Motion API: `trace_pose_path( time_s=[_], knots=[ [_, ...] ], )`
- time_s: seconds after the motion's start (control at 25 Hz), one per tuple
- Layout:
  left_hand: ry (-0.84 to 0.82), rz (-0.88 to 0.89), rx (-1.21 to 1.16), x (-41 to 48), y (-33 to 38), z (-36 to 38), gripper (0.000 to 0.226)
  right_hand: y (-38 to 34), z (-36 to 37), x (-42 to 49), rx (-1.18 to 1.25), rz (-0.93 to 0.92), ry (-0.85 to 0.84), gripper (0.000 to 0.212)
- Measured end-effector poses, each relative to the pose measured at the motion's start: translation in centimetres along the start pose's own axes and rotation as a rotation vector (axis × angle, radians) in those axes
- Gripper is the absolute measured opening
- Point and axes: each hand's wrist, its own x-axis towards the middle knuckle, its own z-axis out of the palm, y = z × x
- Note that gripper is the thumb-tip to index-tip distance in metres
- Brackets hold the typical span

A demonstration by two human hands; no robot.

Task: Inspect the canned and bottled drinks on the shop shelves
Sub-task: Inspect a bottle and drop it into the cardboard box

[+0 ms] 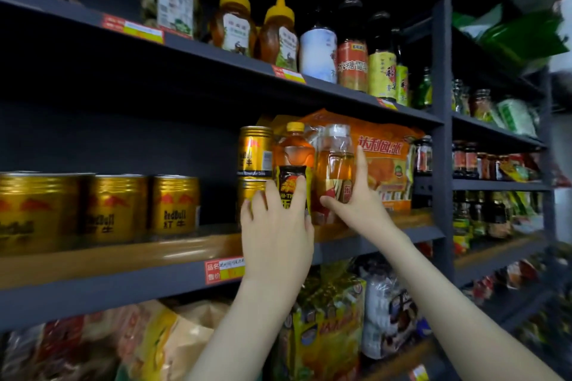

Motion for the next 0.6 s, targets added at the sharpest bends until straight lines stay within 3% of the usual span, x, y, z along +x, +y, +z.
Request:
trace_pose_path(
  time_s=[0.24, 0.36, 0.48, 0.6],
  knots=[
    [0.042, 0.038, -0.142, 0.3, 0.9, -0.5, 0.067, -1.0, 0.0, -2.4, 0.02, -0.151, 0.235, 0.107],
    [0.002, 0.05, -0.44, 1.4, 1.0, -2.4, 0.068, -3.4, -0.6, -3.9, 0.075, -0.306, 0.332, 0.105],
    [-0.032, 0.086, -0.759, 2.1, 0.8, -4.2, 0.076, -7.2, -0.8, -5.0, 0.205, -0.395, 0.264, 0.104],
    [0.054, 0.08, -0.819, 1.4, -0.9, -6.3, 0.086, -9.4, -1.4, -6.1, 0.306, -0.427, 0.016, 0.109]
  ],
)
